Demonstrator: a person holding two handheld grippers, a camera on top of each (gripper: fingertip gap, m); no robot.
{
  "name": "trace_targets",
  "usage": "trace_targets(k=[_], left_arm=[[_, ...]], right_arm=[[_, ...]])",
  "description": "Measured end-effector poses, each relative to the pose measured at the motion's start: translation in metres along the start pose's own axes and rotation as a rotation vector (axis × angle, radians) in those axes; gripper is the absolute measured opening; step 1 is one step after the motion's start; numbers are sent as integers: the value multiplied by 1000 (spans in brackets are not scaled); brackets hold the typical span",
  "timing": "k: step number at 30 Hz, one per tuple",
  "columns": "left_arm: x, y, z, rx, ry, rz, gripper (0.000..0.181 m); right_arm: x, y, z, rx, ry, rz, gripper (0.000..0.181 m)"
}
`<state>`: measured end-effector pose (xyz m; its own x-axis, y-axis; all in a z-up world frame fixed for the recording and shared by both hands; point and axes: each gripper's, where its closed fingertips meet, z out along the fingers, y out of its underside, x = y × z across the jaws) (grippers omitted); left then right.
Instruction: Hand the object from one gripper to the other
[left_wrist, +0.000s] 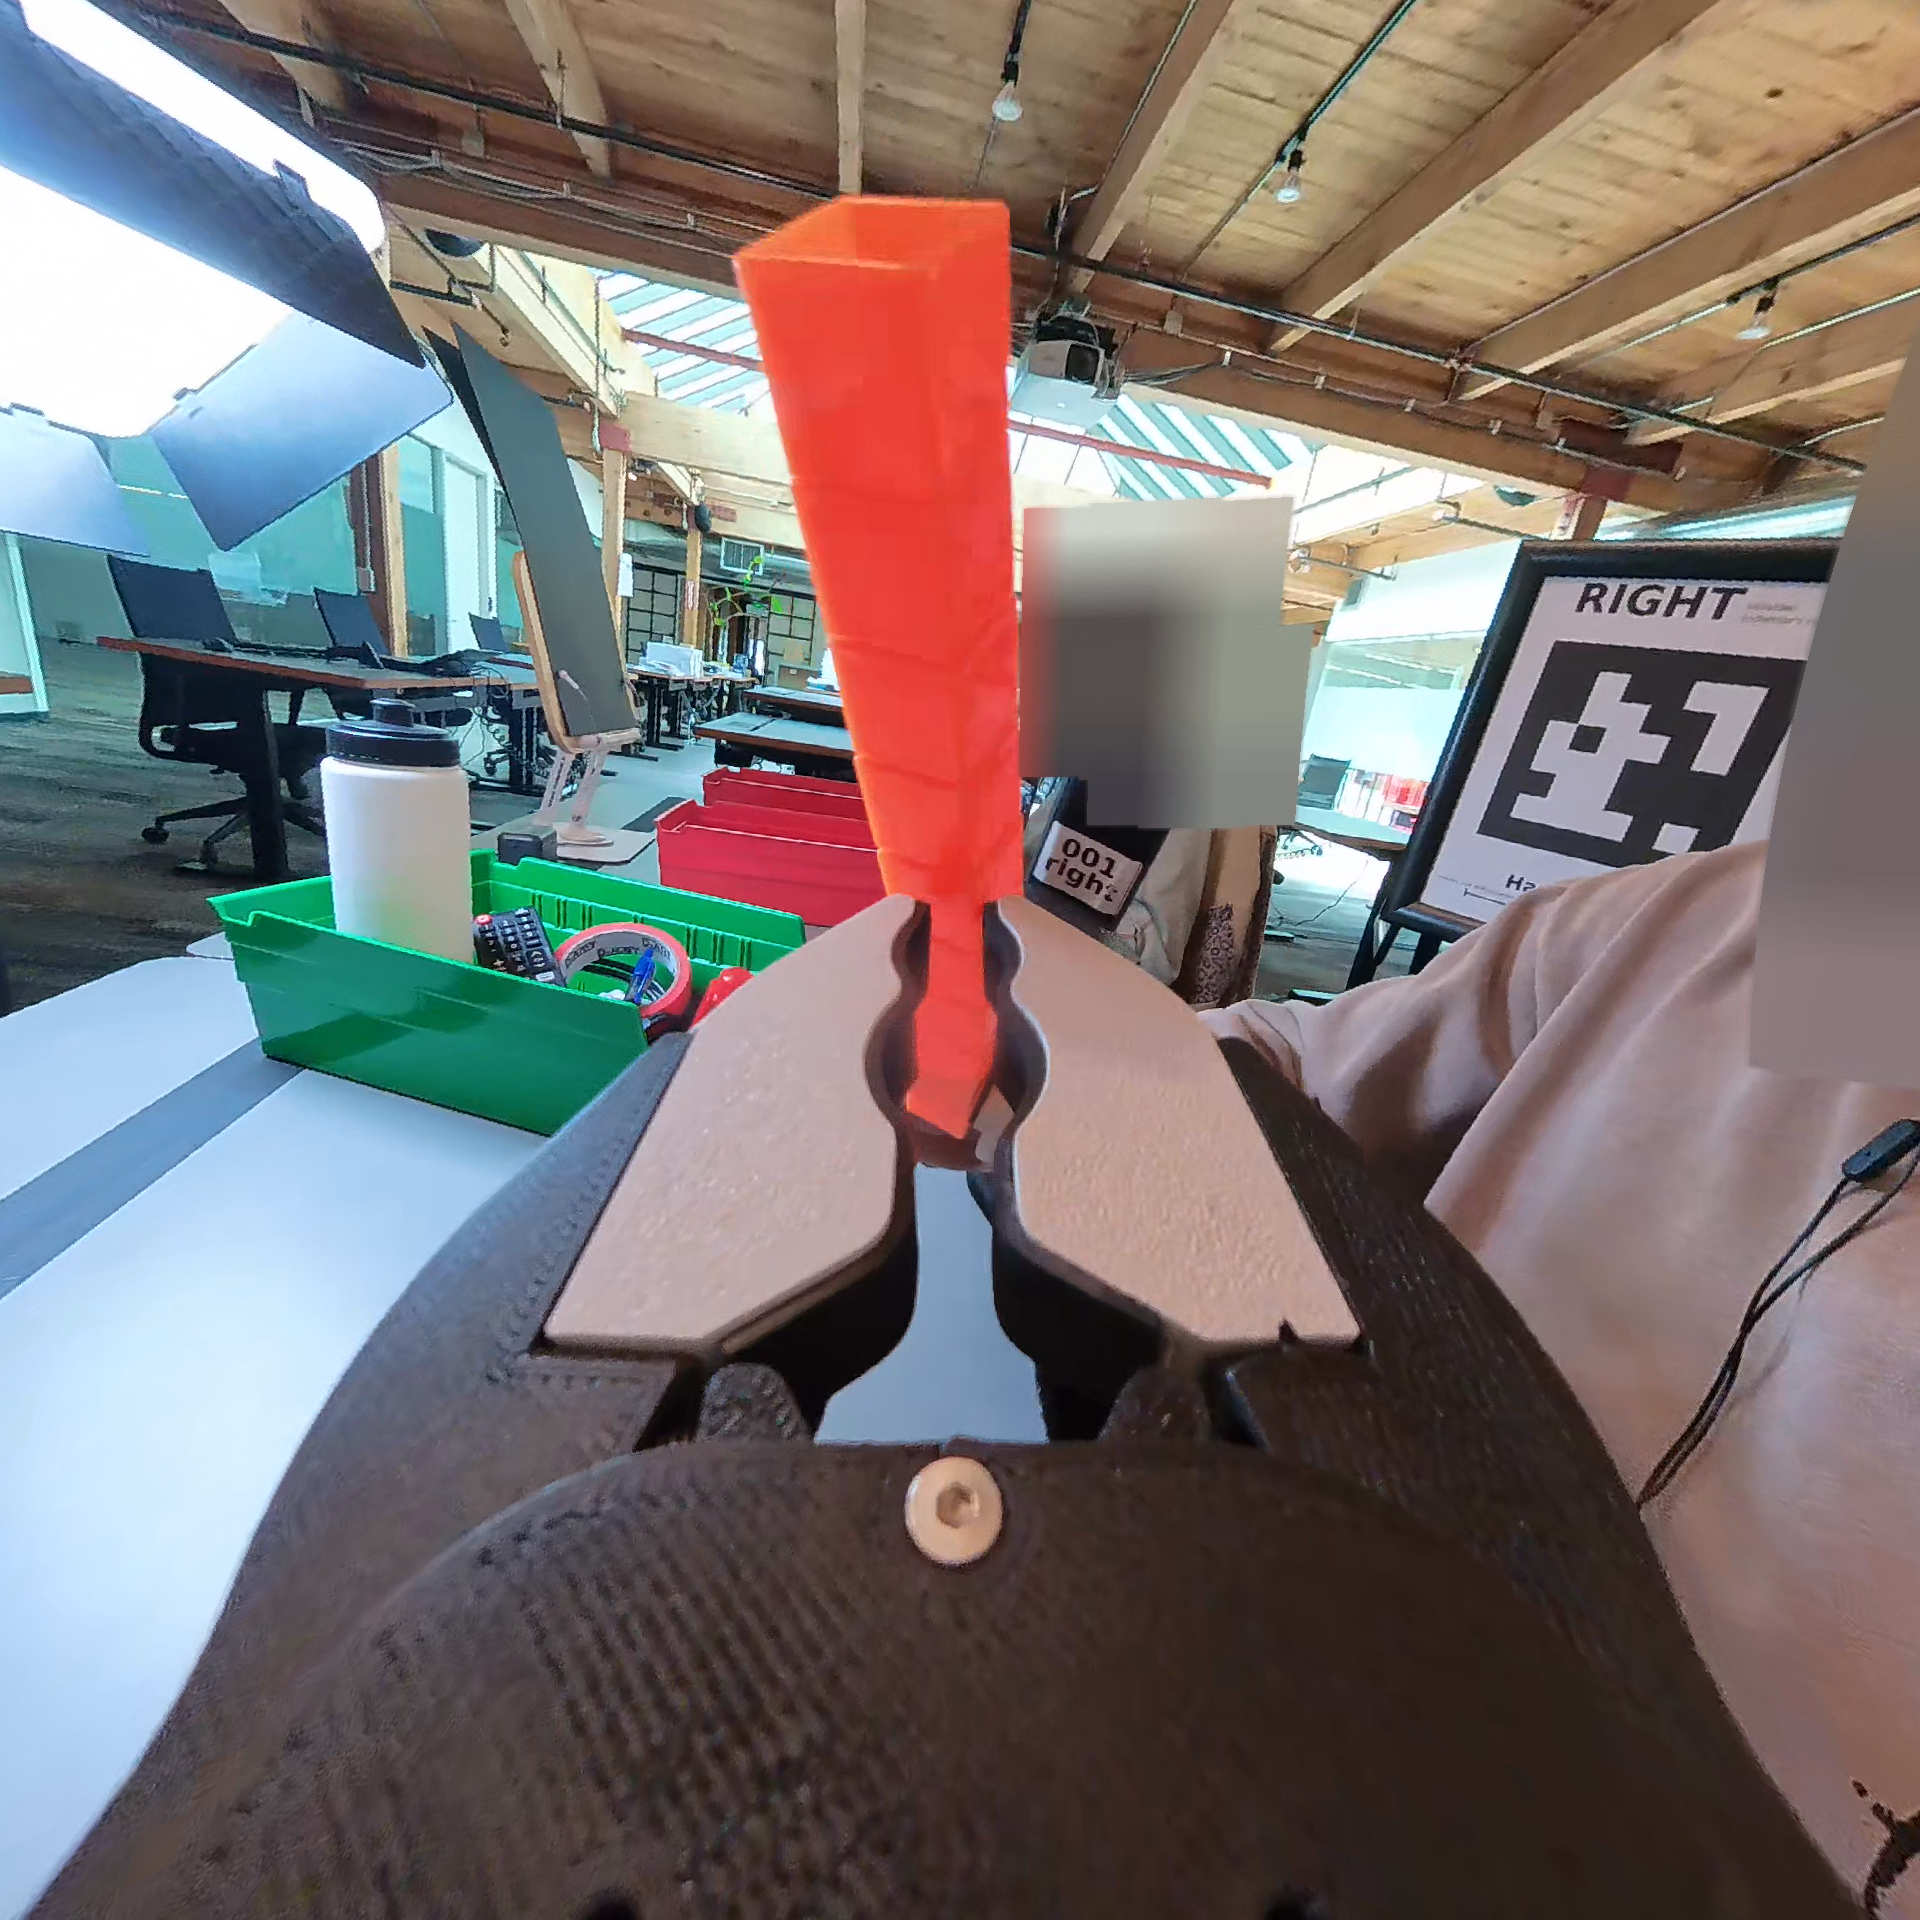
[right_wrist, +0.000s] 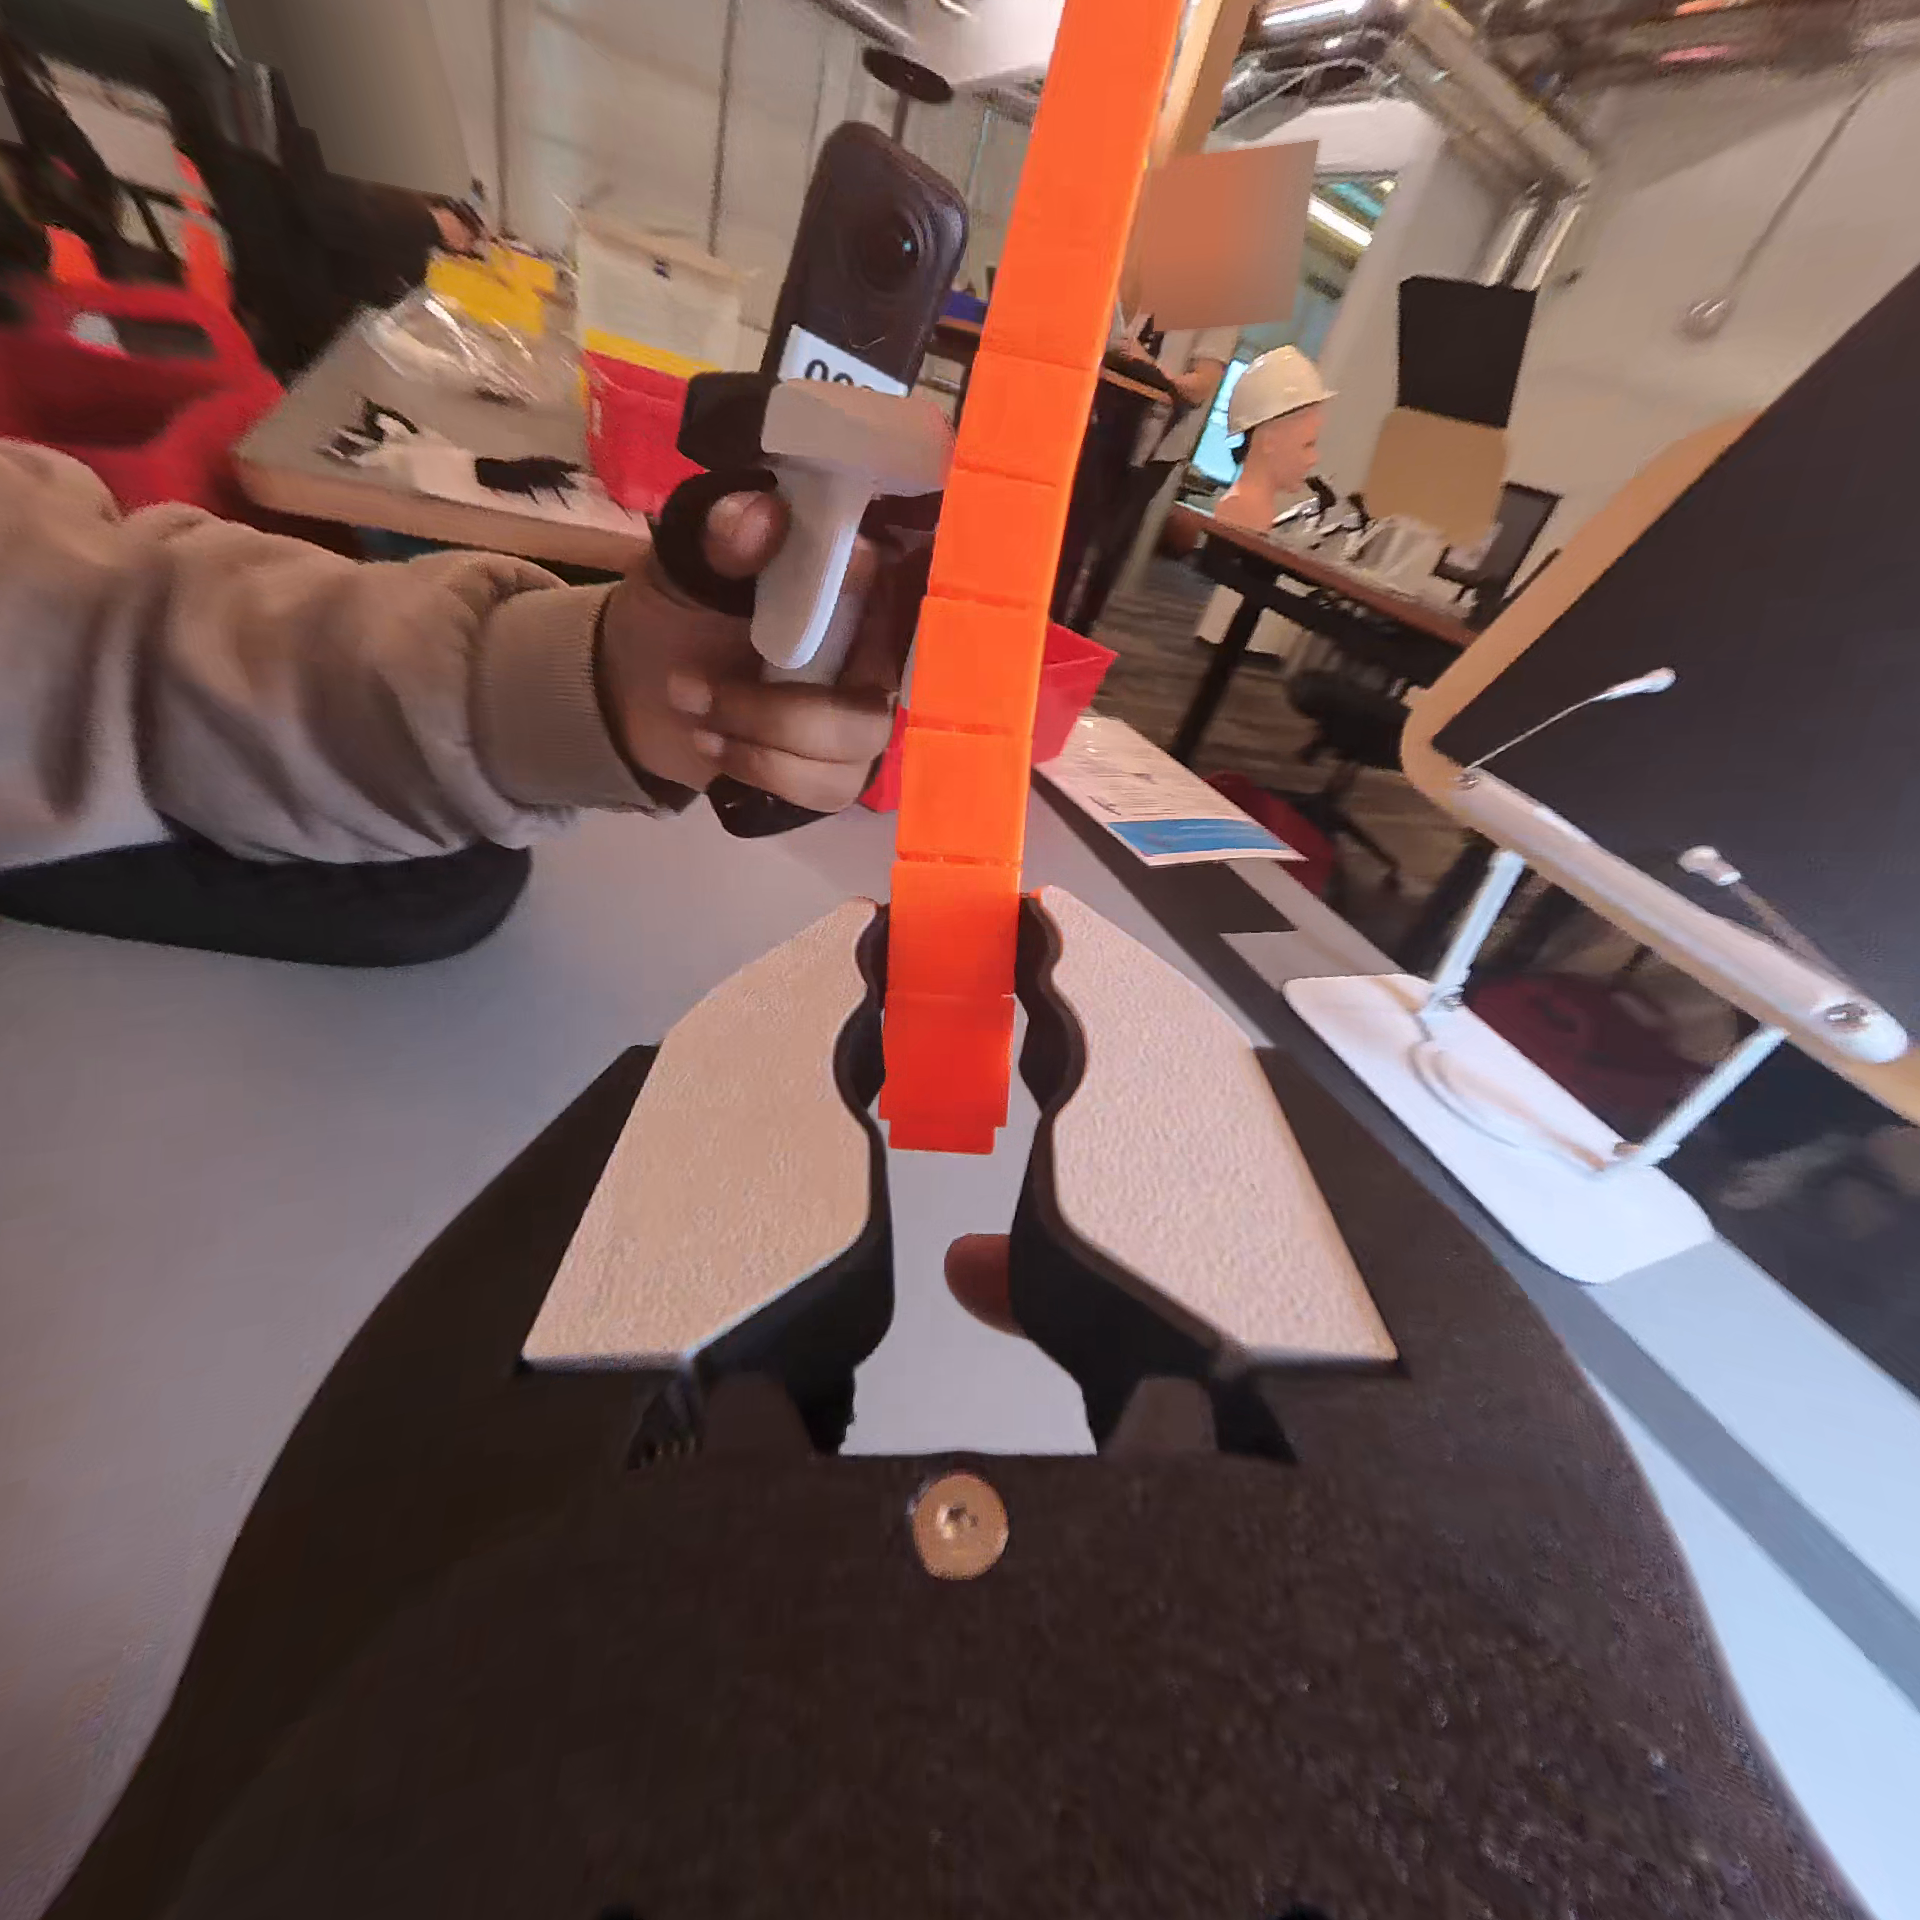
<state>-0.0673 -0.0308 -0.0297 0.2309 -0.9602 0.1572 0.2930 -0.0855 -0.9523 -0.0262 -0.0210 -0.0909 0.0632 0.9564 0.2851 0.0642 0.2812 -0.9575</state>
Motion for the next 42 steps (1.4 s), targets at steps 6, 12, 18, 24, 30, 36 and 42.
trace_targets(k=[6, 12, 18, 24, 30, 36, 42], left_arm=[[-6, -2, -6, -2, -21, 19, 17], [-4, -10, -16, -10, -18, 87, 37], [-11, -16, -22, -21, -100, 109, 32], [-8, -10, -14, 58, -92, 88, 23], [-1, -5, -11, 49, -43, 98, 23], [0, 6, -11, -60, -27, 44, 23], [-3, 17, -15, -117, -21, -35, 23]], right_arm=[[10, 1, -8, -53, 132, -228, 22], [13, 7, -9, -118, 220, -423, 23], [20, 9, -9, -150, 326, -557, 23], [30, -1, -18, -156, 516, -788, 22], [24, -7, -22, -141, 515, -921, 22], [19, -5, -24, -121, 484, -964, 22], [17, 3, -22, -132, 434, -982, 22]])
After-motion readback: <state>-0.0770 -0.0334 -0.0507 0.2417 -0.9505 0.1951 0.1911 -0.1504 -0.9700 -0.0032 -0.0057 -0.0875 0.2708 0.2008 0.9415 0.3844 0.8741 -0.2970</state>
